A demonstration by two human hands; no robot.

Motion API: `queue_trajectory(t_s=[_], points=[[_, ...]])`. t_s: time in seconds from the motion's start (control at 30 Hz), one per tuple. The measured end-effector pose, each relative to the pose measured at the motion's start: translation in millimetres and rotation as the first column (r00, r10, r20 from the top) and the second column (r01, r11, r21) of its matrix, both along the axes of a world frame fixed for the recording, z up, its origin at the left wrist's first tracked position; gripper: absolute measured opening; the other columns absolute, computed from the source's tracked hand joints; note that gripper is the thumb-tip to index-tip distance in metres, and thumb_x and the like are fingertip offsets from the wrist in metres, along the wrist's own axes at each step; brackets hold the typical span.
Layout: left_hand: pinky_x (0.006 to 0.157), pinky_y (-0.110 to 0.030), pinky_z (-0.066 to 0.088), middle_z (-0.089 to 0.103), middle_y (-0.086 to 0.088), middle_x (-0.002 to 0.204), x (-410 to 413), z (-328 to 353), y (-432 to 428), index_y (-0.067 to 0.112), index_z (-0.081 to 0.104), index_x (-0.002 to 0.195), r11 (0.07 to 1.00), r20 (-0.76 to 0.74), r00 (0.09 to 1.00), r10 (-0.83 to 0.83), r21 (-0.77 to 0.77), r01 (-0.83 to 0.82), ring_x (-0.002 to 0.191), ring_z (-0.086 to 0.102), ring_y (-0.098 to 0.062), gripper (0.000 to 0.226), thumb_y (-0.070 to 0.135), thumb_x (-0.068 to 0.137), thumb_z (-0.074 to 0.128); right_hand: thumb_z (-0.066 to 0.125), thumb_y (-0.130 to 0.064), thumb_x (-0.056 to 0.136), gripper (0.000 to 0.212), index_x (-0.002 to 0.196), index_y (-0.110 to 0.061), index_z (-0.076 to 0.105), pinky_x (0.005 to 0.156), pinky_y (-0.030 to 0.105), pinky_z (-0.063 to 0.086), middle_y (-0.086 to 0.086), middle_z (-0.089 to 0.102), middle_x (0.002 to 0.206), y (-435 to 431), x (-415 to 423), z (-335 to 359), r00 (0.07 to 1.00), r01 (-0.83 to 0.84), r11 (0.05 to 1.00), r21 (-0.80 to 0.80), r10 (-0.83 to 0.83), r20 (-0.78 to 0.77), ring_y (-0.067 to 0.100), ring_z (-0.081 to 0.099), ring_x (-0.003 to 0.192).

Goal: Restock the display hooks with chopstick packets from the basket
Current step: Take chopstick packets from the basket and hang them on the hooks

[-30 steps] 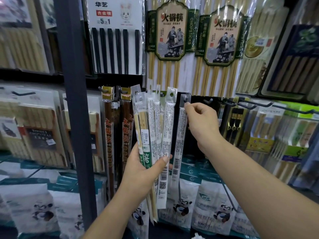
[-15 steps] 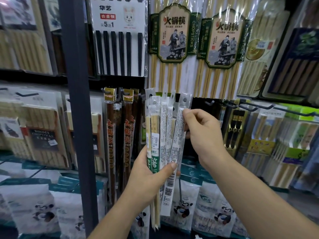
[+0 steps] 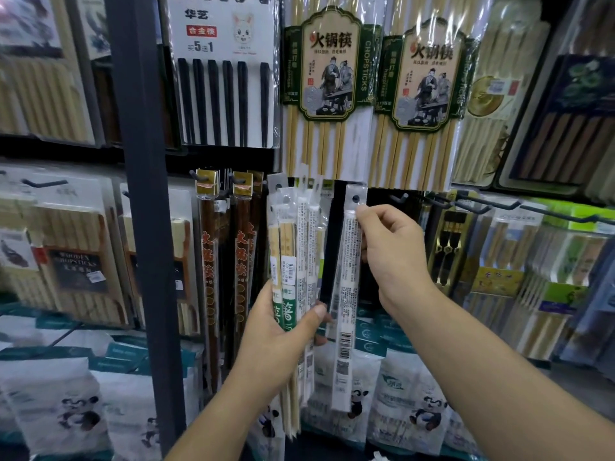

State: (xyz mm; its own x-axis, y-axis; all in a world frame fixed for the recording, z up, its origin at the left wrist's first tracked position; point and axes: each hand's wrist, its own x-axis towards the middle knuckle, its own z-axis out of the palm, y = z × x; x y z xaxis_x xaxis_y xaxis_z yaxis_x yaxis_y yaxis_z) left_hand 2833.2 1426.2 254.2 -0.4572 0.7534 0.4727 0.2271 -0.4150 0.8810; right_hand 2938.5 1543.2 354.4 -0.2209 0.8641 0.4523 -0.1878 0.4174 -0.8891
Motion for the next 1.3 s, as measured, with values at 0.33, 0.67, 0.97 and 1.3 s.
queue_trajectory(t_s=[0.33,0.67,0.97,1.3], points=[[0.064,-0.012,0.056,0.076,0.010,0.104,-5,1,-1,0.034,0.061,0.118,1.000,0.096,0.995,0.007,0.010,-0.008,0.090,0.074,-0.007,0.040,0.008,0.091,0.074,0.061,-0.027,0.100,0.031,0.084,-0.002,0.068,0.055,0.018,0.040,0.004,0.050,0.069,7,-5,4,0.994,0.107,0.991,0.079,-0.105,-0.031,0.012,0.046,0.064],[0.065,-0.011,0.056,0.076,0.013,0.107,-4,3,-1,0.033,0.062,0.120,0.999,0.142,0.989,-0.032,0.008,0.031,0.095,0.073,-0.006,0.040,0.011,0.090,0.076,0.062,-0.033,0.099,0.037,0.074,-0.006,0.064,0.052,0.020,0.037,-0.014,0.041,0.050,26,-10,-6,0.976,0.198,0.976,0.087,-0.205,0.076,0.004,0.038,0.049],[0.064,-0.010,0.056,0.078,0.012,0.098,-3,0,2,0.025,0.064,0.114,0.997,0.120,0.990,-0.071,0.013,0.070,0.088,0.074,-0.004,0.031,0.008,0.091,0.074,0.064,-0.033,0.097,0.021,0.081,-0.020,0.069,0.054,0.009,0.043,-0.011,0.062,0.065,8,-2,-17,0.983,0.167,0.978,0.124,-0.175,0.058,-0.004,0.054,0.058],[0.076,-0.023,0.061,0.079,-0.001,0.098,-5,-1,2,0.043,0.070,0.100,0.995,0.082,0.991,-0.102,0.018,0.101,0.090,0.077,-0.018,0.029,0.015,0.092,0.074,0.058,-0.031,0.102,0.025,0.095,-0.015,0.076,0.062,0.022,0.048,0.016,0.071,0.089,-22,3,-15,0.978,-0.196,0.979,0.060,0.190,0.089,0.010,0.060,0.072]])
